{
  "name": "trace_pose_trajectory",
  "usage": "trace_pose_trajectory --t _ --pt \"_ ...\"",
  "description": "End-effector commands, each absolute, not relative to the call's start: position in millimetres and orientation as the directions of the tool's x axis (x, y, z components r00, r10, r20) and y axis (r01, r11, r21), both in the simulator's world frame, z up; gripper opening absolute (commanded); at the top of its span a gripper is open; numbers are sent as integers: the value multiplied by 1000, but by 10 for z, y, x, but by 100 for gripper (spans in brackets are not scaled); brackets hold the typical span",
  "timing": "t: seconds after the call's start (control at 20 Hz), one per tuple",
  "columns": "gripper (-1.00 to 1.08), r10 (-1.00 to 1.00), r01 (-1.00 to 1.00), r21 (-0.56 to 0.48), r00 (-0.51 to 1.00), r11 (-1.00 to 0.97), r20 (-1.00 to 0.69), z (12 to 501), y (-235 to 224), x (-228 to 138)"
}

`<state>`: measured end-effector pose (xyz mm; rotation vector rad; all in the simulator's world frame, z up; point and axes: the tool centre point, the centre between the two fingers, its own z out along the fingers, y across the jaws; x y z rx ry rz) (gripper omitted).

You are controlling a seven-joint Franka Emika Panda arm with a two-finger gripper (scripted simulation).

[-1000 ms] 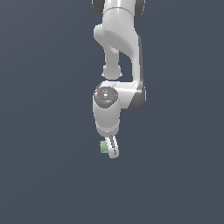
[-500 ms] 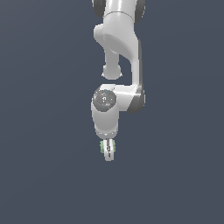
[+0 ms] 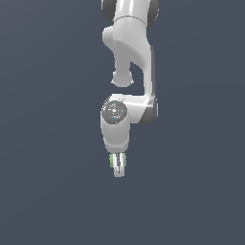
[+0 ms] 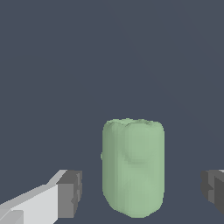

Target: Pick up the object and move it to a goal position.

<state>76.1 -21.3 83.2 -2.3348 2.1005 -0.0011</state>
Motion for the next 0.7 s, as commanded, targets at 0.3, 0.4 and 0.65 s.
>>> trace_pose_trajectory --t 0.3,0.4,0.65 --pt "100 -995 -995 0 101 -101 0 439 -219 746" --pt "100 -995 -995 0 101 -101 0 408 -218 750" --pt "-100 -995 -995 0 101 -101 0 412 -216 760"
